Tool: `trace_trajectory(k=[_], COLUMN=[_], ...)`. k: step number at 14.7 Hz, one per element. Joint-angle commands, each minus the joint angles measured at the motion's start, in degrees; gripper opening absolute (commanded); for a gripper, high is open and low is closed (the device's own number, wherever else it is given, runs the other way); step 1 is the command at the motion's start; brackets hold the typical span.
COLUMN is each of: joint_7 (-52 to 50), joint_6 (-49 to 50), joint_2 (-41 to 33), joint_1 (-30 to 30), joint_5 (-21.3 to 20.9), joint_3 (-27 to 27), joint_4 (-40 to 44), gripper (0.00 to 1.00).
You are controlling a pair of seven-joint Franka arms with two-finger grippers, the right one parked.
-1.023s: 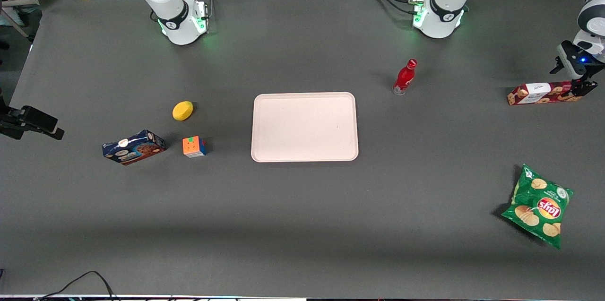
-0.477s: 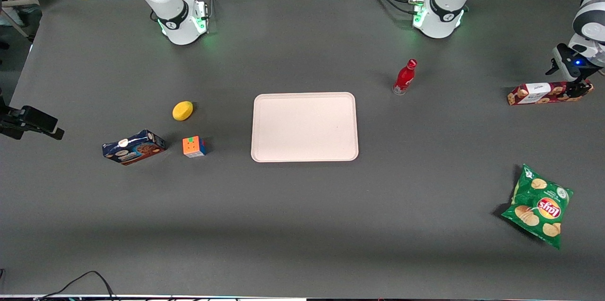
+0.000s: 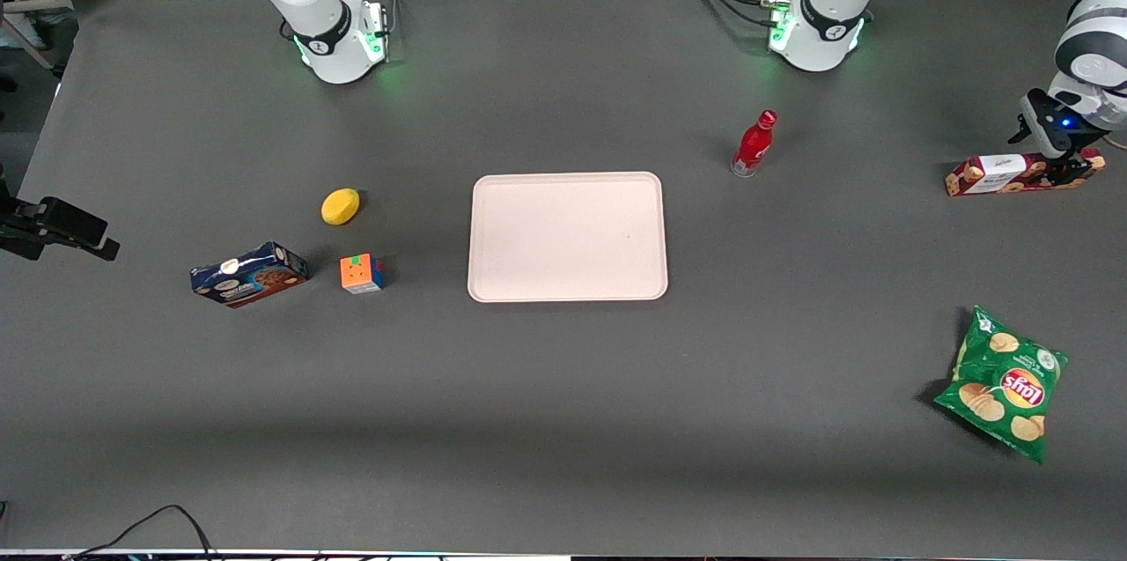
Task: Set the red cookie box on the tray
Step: 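Close the left gripper on the cookie box end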
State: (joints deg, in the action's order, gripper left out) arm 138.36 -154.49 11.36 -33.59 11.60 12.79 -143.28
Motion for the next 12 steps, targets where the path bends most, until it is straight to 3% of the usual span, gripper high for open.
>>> trace_trajectory(k=[1,2,3,5,6,9,12], joint_7=[1.83,1.83,1.83,1.83,1.74,1.39,1.04], joint_6=[-1.17,-1.17,-1.17,-1.17,-0.99,0.33,1.38], joint_2=[2.00,2.00,2.00,2.00,1.91,1.74,0.86], joint_1=[0.01,0.27,0.45,0.71,0.98,1.59,1.59], joint_5=[1.41,1.41,1.41,1.41,1.41,1.49,1.49], joint_3=[0.04,-0.05,-0.05,-0.05,-0.14,-2.50,-2.95], joint_4=[0.98,1.07,1.24,1.68,2.29,6.16,8.01], gripper=[0.75,0.64,0.48,0.32,0.27,0.25,0.16])
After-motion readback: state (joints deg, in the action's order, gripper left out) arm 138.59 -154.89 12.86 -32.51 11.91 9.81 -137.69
